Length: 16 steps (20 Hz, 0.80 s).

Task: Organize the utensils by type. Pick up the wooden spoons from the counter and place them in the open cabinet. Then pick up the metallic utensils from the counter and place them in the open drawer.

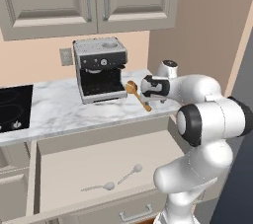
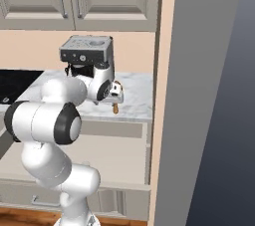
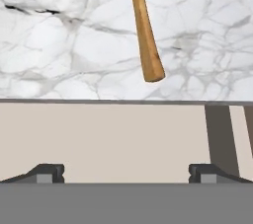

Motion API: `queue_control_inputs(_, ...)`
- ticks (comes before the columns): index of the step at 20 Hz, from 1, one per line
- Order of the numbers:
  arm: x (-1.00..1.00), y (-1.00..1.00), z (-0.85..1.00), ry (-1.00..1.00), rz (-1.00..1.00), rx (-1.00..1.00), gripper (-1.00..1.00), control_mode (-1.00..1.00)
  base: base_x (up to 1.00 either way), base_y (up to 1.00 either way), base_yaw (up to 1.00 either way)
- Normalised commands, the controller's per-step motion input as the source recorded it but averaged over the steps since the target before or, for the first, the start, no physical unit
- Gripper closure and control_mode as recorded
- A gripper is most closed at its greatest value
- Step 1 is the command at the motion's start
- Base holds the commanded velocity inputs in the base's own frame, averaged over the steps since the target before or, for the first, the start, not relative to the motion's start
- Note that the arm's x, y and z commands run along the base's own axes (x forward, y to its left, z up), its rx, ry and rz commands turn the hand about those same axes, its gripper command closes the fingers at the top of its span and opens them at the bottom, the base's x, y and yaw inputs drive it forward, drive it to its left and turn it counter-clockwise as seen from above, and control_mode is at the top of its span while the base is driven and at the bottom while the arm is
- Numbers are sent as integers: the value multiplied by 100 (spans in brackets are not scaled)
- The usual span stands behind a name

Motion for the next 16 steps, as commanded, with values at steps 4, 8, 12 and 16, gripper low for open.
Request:
queue_control_inputs(4,46,0,-27,0,0,0,-100,-100,0,0,0)
queue_control_inputs(8,37,0,-31,0,0,0,-100,-100,0,0,0)
queue_control_inputs(12,17,0,-31,-3,0,0,-100,-100,0,0,0)
queue_control_inputs(16,17,0,-24,-4,0,0,-100,-100,0,0,0)
